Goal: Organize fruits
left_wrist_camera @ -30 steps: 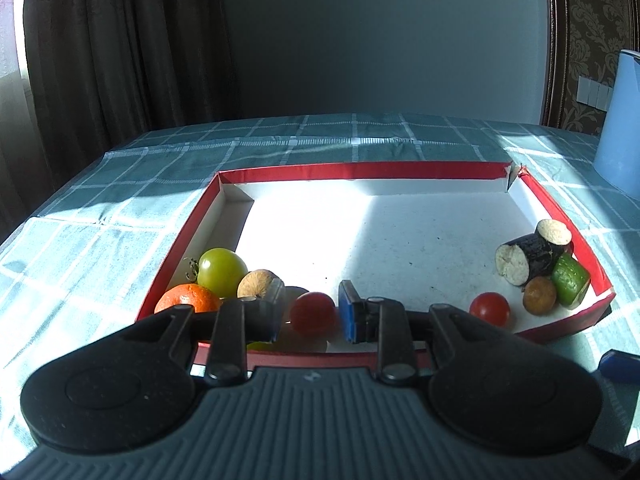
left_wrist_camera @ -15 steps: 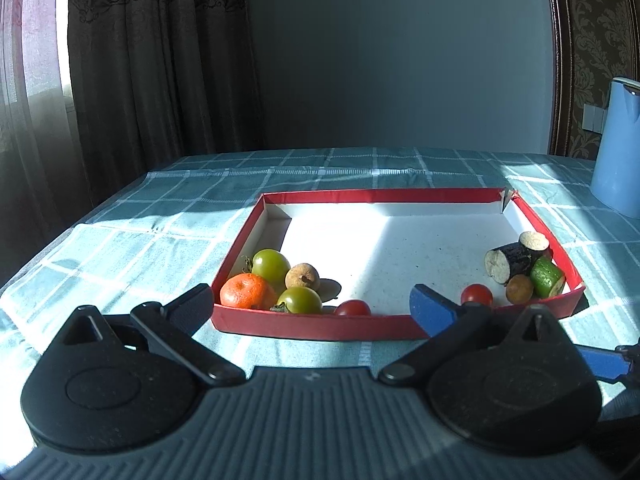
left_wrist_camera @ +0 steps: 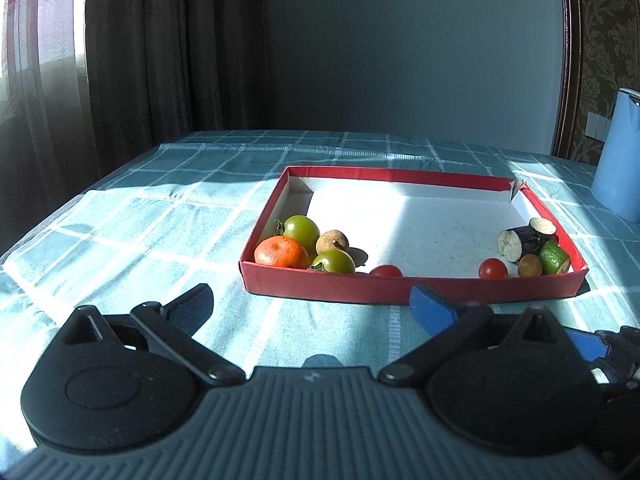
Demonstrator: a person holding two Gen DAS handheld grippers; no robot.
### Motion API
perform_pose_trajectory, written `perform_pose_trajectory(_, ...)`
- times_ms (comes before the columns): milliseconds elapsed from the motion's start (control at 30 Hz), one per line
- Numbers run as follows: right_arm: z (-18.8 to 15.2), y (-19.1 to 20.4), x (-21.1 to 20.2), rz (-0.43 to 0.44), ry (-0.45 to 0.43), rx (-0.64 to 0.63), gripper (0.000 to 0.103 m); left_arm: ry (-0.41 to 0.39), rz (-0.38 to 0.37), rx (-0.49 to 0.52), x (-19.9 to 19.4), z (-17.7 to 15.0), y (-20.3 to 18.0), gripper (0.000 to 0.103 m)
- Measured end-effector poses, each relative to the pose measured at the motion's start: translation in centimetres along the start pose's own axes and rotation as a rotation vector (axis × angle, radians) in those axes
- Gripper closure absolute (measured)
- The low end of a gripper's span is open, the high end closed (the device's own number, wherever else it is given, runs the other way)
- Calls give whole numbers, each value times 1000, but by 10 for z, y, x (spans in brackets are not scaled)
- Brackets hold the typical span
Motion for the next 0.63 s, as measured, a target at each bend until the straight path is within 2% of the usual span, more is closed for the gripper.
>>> perform_pose_trajectory(133,2,3,5,-27,-8,8,26,4,9,5,2,-6,1,0)
perform_pose_trajectory(433,2,3,8,-26,1,14,26,-19,41,7,3,-8,6,0)
perform_pose_trajectory(633,1,3,10,-23,11,16,26,-16,26,16,4,-11,3,0)
Point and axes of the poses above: each gripper's, at about its wrist camera, not at the fingertips, and x roughly the way its jaws point, y to its left, z to its top, the point moved 7 cm from there along x, roughly the way its jaws point, and after that the axes turned 9 degrees about z, right-handed, at the moved point
